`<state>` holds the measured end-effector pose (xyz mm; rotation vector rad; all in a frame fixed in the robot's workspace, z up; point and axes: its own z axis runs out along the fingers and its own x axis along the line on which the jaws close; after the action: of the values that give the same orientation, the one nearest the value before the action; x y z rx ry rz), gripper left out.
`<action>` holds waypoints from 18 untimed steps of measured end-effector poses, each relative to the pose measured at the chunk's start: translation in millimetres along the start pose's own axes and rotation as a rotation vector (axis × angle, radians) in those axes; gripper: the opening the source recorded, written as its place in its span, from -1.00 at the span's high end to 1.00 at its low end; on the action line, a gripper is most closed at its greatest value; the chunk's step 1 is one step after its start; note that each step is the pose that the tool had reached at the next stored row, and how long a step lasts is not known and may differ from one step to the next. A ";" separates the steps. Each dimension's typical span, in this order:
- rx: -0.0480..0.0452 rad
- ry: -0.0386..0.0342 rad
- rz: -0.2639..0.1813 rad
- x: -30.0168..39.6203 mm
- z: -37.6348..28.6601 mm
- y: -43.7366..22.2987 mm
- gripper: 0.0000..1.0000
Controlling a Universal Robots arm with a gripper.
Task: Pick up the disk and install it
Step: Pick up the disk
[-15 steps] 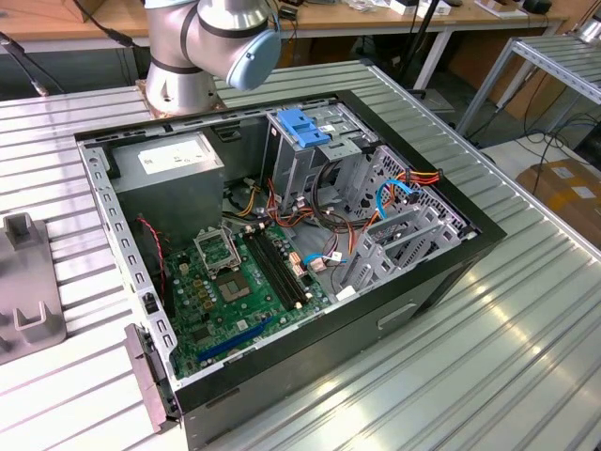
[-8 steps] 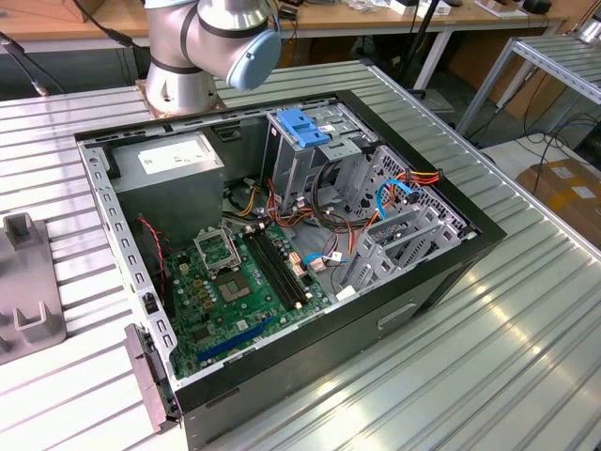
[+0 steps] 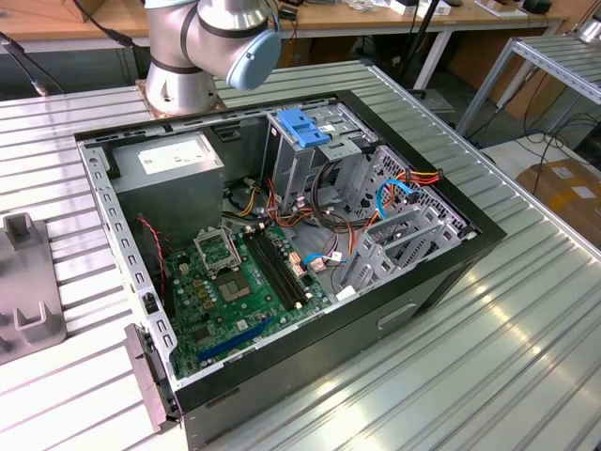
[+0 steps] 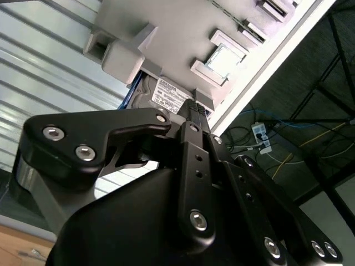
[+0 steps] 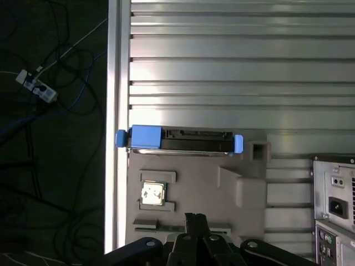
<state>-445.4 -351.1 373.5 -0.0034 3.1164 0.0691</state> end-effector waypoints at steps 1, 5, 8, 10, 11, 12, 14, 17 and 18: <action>-0.0002 0.0004 -0.010 0.0 0.0 0.0 0.80; -0.0011 0.0019 -0.043 0.0 0.0 0.0 0.80; -0.0014 0.0026 -0.058 0.0 0.0 0.0 0.80; -0.0016 0.0028 -0.065 0.0 0.0 0.0 0.80; -0.0017 0.0030 -0.068 0.0 0.0 0.1 0.80; -0.0018 0.0031 -0.072 -0.1 0.0 0.1 0.80; -0.0019 0.0034 -0.077 0.0 0.0 0.3 0.80; -0.0021 0.0038 -0.085 0.0 0.0 0.3 0.80; -0.0021 0.0039 -0.087 0.0 0.0 0.4 0.80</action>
<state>-445.4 -350.7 373.4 -0.1396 3.1152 0.0707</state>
